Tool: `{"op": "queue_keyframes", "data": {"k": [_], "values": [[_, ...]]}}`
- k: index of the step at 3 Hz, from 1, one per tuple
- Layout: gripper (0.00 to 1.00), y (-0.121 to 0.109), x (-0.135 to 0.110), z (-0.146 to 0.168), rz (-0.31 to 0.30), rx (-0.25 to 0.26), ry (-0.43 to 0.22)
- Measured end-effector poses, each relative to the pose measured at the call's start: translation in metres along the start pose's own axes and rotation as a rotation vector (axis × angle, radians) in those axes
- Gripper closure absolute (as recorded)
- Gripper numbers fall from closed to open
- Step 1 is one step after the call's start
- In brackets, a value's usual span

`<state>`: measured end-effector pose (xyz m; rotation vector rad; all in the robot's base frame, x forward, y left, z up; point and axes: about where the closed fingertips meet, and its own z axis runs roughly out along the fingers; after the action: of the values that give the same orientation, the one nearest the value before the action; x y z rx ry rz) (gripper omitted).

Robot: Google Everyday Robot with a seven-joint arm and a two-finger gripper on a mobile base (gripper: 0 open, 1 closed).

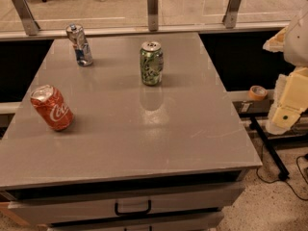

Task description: Move green can near redbull can

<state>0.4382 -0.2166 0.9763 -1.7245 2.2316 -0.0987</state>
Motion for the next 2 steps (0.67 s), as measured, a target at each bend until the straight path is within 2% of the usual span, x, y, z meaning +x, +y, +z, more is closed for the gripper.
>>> {"op": "queue_keyframes", "data": {"k": [1,2], "values": [[0.00,0.000,0.000,0.000,0.000,0.000,0.000],[0.00,-0.019,-0.018,0.008,0.040,0.002,-0.116]]}}
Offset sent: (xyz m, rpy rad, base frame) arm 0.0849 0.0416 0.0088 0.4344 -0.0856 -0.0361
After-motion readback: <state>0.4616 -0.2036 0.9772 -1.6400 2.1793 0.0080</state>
